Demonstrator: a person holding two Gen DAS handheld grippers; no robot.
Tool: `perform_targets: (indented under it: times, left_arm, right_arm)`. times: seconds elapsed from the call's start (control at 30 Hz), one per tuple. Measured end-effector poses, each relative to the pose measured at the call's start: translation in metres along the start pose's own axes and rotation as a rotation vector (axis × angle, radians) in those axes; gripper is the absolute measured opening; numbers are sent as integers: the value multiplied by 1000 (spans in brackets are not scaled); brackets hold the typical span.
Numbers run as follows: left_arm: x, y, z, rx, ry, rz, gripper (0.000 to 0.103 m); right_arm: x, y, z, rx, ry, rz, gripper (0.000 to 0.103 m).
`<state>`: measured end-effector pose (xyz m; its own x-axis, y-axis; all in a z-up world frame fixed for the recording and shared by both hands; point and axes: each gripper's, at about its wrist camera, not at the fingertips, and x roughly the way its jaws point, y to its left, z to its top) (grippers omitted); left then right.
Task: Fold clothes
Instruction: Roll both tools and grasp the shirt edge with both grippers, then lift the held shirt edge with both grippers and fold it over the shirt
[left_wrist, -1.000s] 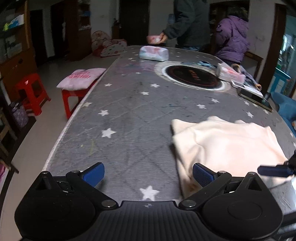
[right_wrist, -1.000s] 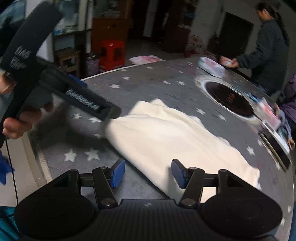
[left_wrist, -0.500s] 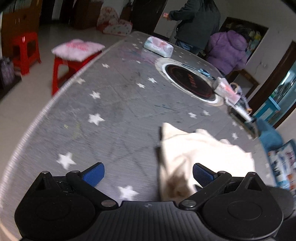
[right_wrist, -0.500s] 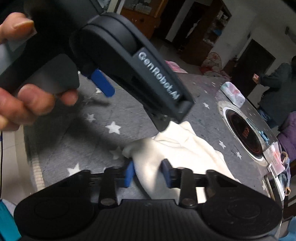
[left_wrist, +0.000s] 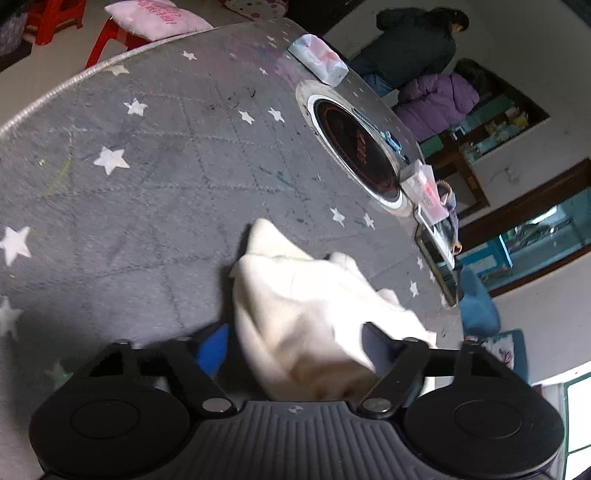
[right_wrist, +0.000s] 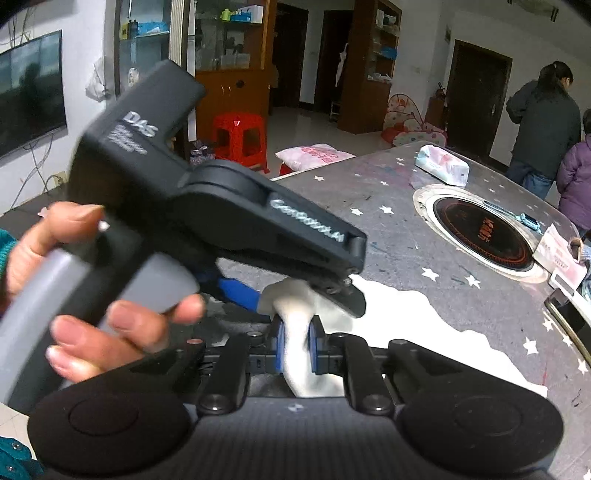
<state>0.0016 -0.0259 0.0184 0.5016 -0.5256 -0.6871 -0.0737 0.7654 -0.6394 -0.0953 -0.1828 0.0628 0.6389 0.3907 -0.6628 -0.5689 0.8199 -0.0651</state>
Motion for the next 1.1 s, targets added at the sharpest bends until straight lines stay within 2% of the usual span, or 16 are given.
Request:
perform_targets:
  times: [0.07, 0.23, 0.33, 0.57, 0.83, 0.97, 1.1]
  left_arm:
    - [2, 1, 0, -9, 0, 1, 45]
    - [6, 2, 0, -14, 0, 14, 29]
    - [5, 1, -2, 15, -11, 27, 24]
    - [4, -4, -3, 61, -28, 45, 23]
    - [3, -13, -5, 130, -42, 78, 23]
    - [3, -18, -7, 166, -48, 96, 23]
    - [4, -23, -8, 205, -56, 117, 23]
  right_arm:
    - [0, -1, -2, 5, 0, 8, 11]
    - [0, 0, -7, 17, 3, 27, 11]
    - [-1, -1, -8, 14, 7, 31, 14]
    - [-17, -17, -17, 74, 0, 30, 24]
    - [-37, -81, -43, 220, 22, -160, 25]
    - [-36, -124, -63, 331, 47, -269, 32]
    - [-37, -162, -85, 492, 45, -276, 35]
